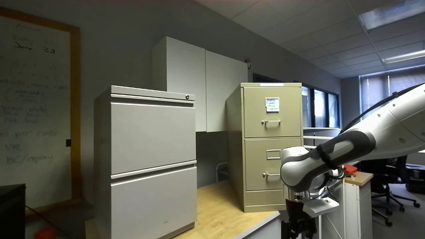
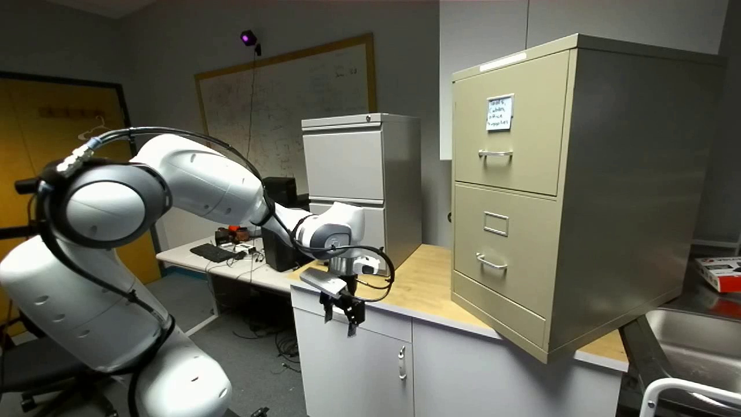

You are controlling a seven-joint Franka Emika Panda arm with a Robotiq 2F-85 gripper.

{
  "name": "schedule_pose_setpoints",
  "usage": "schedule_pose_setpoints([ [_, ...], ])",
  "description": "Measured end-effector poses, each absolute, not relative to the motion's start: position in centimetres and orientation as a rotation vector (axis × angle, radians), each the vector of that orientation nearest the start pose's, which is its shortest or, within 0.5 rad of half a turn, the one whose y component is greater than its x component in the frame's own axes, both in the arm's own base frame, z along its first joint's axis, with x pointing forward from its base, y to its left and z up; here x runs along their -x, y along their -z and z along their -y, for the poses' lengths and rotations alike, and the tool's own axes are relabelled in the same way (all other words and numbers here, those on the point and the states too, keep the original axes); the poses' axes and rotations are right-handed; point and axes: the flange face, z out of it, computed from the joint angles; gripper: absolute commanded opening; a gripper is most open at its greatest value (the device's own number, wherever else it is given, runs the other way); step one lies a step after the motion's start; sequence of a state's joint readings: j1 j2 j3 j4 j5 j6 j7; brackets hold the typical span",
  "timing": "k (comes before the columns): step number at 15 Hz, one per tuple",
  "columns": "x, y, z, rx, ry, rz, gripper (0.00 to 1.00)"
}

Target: Open the bottom drawer of the right cabinet

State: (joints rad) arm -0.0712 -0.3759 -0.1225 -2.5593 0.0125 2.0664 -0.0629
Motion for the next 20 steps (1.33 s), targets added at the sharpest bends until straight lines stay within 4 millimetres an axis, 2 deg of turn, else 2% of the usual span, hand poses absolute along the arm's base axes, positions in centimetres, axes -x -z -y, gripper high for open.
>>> schedule_pose_setpoints([
  [14, -39.4, -38.6, 7.2, 3.058, -0.15, -0.227, 1.0],
  [17, -40.5, -39.7, 7.1, 3.04, -0.045, -0.253, 1.0],
  [20, -42.6, -41.7, 7.5, 3.016, 0.111, -0.292, 1.0],
])
